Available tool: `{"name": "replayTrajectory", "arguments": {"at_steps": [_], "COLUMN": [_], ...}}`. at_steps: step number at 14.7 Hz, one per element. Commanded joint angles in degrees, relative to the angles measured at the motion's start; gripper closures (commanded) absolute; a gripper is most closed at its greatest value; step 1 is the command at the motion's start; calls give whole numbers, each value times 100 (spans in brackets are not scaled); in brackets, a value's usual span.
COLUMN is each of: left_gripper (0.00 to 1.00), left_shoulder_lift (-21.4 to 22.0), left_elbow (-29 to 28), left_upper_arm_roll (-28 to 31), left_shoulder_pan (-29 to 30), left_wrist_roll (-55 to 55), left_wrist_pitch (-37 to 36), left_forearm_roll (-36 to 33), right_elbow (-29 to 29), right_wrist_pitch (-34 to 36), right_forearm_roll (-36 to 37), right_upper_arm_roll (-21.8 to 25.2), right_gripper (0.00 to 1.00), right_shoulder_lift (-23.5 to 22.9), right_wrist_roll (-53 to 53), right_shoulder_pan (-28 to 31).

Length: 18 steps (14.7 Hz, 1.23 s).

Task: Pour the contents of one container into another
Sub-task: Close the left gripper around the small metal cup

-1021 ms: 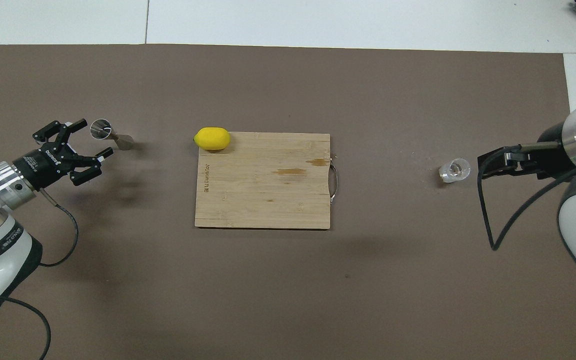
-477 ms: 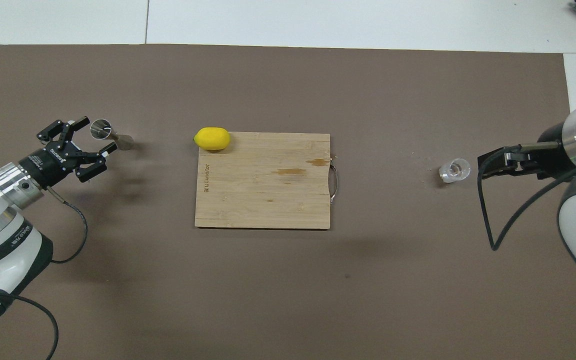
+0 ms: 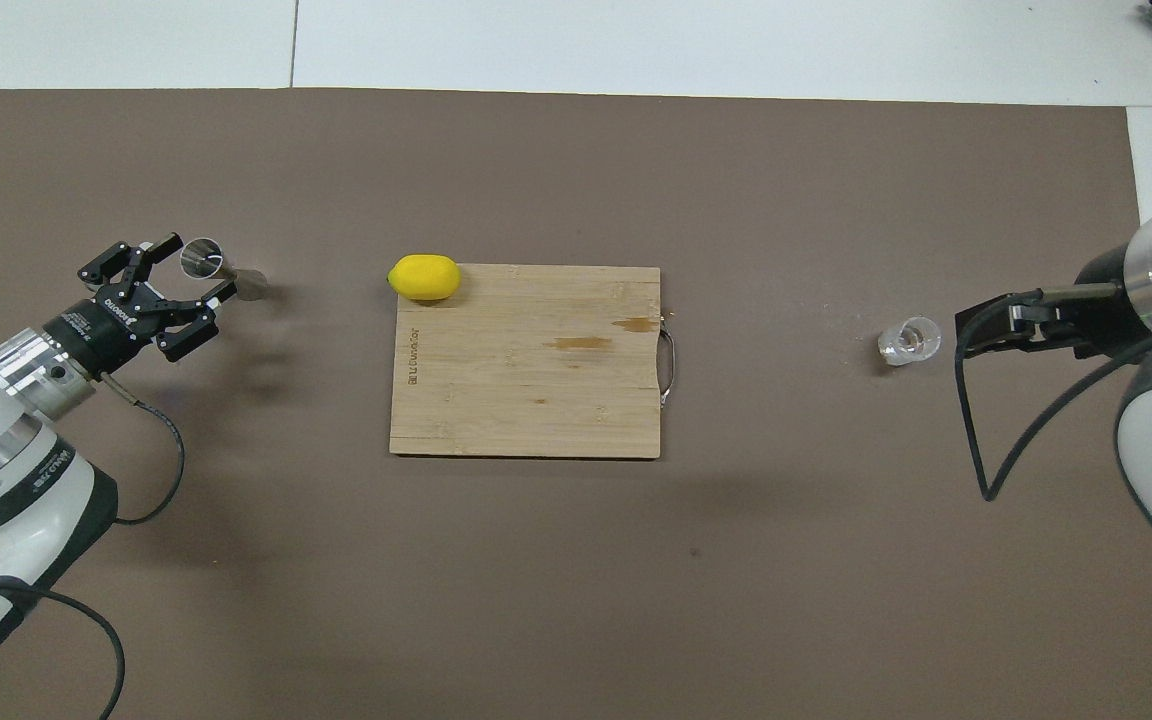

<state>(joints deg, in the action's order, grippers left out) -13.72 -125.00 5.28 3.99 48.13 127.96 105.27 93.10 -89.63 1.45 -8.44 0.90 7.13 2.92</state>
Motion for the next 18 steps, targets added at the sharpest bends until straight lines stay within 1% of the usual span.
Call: {"name": "replayTrajectory", "arguments": {"at_steps": [1, 5, 10, 15, 16, 17, 18], "left_gripper": [8, 14, 15, 23, 26, 33, 44], "left_shoulder_lift": [27, 27, 36, 36, 36, 36, 36], "left_elbow": [-78, -78, -78, -78, -78, -78, -78], "left_upper_arm_roll": [52, 43, 43, 43, 43, 43, 43], "left_shoulder_pan": [-117, -126, -117, -117, -117, -117, -117], "left_wrist_roll": [21, 30, 30, 30, 47, 47, 56], "left_wrist_pitch": [167, 185, 177, 177, 177, 177, 177], "left_forearm_roll": [160, 195, 230, 345, 345, 345, 345], "right_elbow": [85, 85, 85, 85, 85, 85, 85], "right_wrist_pitch": [33, 33, 33, 33, 33, 33, 33], "right_forearm_roll": [-101, -101, -101, -101, -101, -101, -101], "right_upper_arm_roll": [-35, -35, -35, -35, -35, -35, -35], "right_gripper": [0, 0, 0, 0, 0, 0, 0], "right_shoulder_lift": [86, 86, 86, 86, 86, 86, 86], "right_wrist_roll": [-89, -89, -89, -89, -89, -89, -89], "right_shoulder_pan": [95, 104, 121, 130, 130, 130, 130]}}
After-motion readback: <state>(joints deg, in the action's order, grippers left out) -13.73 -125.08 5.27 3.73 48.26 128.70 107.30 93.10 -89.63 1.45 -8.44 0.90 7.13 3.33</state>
